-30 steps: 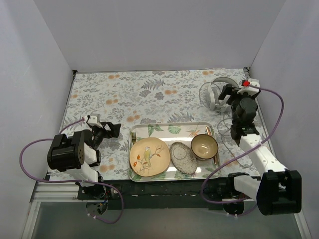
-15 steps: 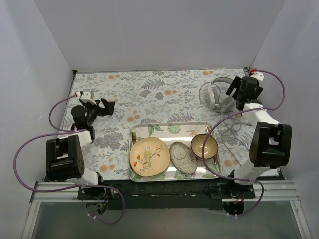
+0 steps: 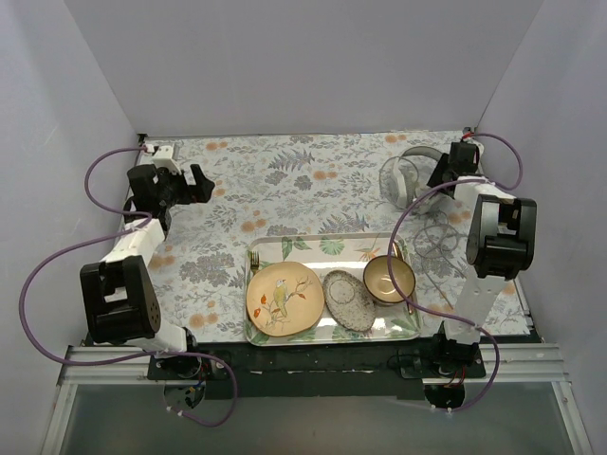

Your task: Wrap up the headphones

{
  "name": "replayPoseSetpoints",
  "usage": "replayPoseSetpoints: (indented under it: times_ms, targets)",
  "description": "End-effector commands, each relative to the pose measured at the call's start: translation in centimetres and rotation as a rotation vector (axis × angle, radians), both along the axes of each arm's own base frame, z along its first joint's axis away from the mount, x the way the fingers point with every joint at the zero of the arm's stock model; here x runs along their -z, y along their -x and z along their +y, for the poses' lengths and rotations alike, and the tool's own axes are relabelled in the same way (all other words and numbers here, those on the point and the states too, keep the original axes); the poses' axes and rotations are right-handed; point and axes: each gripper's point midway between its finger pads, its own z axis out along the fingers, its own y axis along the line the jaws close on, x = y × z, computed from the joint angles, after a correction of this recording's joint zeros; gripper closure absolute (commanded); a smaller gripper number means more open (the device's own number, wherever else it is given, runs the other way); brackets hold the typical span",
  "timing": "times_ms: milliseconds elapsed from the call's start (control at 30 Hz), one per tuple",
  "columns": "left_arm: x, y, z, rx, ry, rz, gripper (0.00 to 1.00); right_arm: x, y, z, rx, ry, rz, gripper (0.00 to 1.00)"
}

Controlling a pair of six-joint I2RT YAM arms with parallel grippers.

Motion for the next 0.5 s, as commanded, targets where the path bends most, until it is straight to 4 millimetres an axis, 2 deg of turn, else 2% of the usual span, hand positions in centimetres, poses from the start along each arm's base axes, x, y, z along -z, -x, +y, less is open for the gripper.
replayPoseSetpoints:
  times_ms: [0,33,67,133,167,200,233,267,300,333,367,400,433,467]
  targets:
    - [-0.9,1.1,0.0,0.036,-0.055,0.055,0.04,-2.2,-1.8,1.1,-0.121,0.002,-0.04,0.54]
    - [-1.1,1.1,-0.1,0.042,-0.061,0.059,0.05,-2.3,-1.9,1.4,-0.143,0.002,-0.038,0.67]
    - [-0.7,1.5,-0.7,0.061,-0.065,0.087,0.06,-2.6,-1.9,1.7,-0.166,-0.001,-0.038,0.73]
    - [-1.4,1.4,-1.0,0.086,-0.101,0.079,0.08,-4.0,-2.1,2.7,-0.233,0.016,-0.066,0.86]
    - [-1.2,1.7,-1.9,0.109,-0.111,0.099,0.09,-4.7,-2.2,3.9,-0.268,0.033,-0.079,0.89]
    - [-1.4,1.7,-2.2,0.114,-0.128,0.101,0.11,-6.2,-2.3,4.5,-0.289,0.061,-0.103,0.93]
    - [-2.5,1.3,-2.6,0.131,-0.161,0.079,0.12,-7.1,-2.4,5.2,-0.325,0.103,-0.11,0.97]
    - [-2.4,1.7,-4.1,0.168,-0.174,0.102,0.14,-8.1,-2.5,8.0,-0.39,0.131,-0.12,0.98]
    - [-3.0,1.5,-4.7,0.176,-0.201,0.096,0.14,-9.8,-2.6,8.9,-0.41,0.17,-0.13,0.99]
    - [-4.3,1.4,-5.1,0.185,-0.22,0.092,0.16,-10.6,-2.7,10.2,-0.465,0.225,-0.124,0.99]
    - [-5.2,1.6,-7.9,0.254,-0.243,0.072,0.16,-11.5,-2.6,13.6,-0.536,0.252,-0.133,0.99]
    - [-5.8,1.5,-8.8,0.271,-0.249,0.066,0.16,-12.9,-2.8,15.2,-0.57,0.28,-0.142,0.99]
    - [-6.6,1.6,-9.8,0.297,-0.244,0.054,0.16,-13.5,-2.7,16.9,-0.615,0.293,-0.147,0.99]
    - [-8.3,1.6,-11.2,0.326,-0.229,0.028,0.15,-14.0,-2.3,20.3,-0.687,0.289,-0.159,0.99]
